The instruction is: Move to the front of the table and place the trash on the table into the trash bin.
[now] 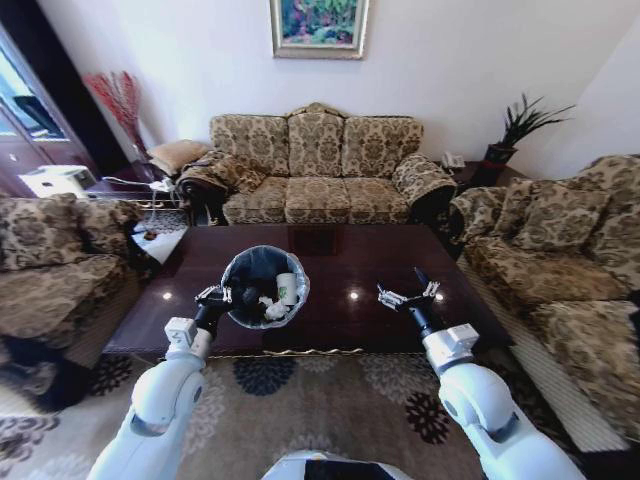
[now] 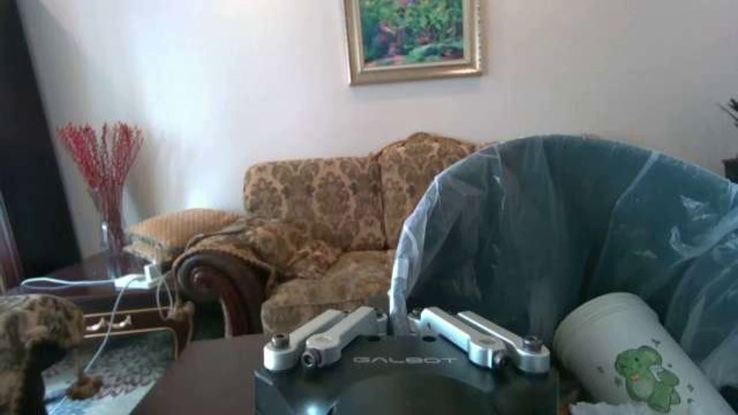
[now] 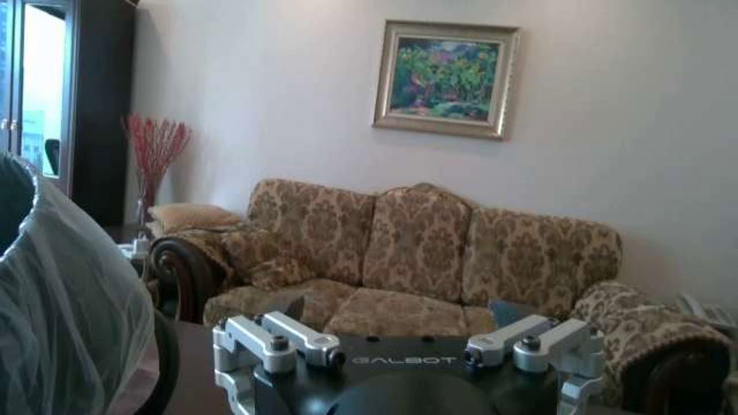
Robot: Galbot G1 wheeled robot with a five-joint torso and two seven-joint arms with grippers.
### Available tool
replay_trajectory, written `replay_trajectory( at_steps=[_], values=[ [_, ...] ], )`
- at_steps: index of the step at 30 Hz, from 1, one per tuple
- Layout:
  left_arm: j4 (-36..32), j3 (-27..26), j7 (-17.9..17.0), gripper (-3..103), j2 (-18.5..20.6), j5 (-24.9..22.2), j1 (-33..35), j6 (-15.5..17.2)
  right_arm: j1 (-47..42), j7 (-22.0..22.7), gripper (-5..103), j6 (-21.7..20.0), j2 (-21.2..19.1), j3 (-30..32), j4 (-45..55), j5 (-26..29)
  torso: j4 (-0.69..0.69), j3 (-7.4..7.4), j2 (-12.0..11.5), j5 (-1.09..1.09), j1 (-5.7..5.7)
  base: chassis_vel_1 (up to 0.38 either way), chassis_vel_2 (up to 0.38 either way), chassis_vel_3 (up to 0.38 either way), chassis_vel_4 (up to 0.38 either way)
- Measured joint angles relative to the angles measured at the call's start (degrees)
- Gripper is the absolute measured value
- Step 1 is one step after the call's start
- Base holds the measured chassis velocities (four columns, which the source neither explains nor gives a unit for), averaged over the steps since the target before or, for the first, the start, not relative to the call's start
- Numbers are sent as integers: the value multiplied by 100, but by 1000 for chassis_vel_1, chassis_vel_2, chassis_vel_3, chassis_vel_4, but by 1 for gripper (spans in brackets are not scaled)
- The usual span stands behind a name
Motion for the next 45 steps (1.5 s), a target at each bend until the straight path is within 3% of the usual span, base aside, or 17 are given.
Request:
replay_trajectory(
  at_steps=[5, 11, 16, 18, 27, 37, 45],
  values=[
    [40, 1, 0, 2, 7, -16, -35, 0, 18, -10, 100, -9, -4, -7, -27, 22, -3, 1, -1, -1, 4, 283, 312, -295, -345],
    [69, -1, -45, 2, -16, -69, -59, -4, 33, -14, 100, -18, 3, -14, -57, 26, 4, 1, -1, -6, 3, 158, 148, -82, -119],
    [62, 1, -87, 2, -51, -122, -50, -21, 23, -13, 100, 0, 11, 3, -60, 32, -6, 1, 0, 6, 2, -10, -27, 6, 3],
    [26, -1, -91, 2, -75, -127, -15, -21, 11, -10, 100, 10, 17, 9, -42, 35, -8, 1, 0, 1, 2, -107, -81, 22, 21],
    [-37, -34, -172, 2, -132, -107, 77, -5, -6, -2, 100, 37, 33, 12, -12, 38, 3, 1, 0, -2, 2, -5, -3, 14, 15],
    [-70, 26, -141, 2, -129, -37, 121, -69, -58, 23, 100, 16, 41, 40, 90, 34, -4, 1, 0, 0, 2, 32, 26, 22, 23],
    [-75, 76, -132, 2, -127, -13, 129, -81, -141, 23, 100, -42, 54, 68, 190, -5, -2, 1, 0, -1, 3, 0, 0, 0, 0]
  ],
)
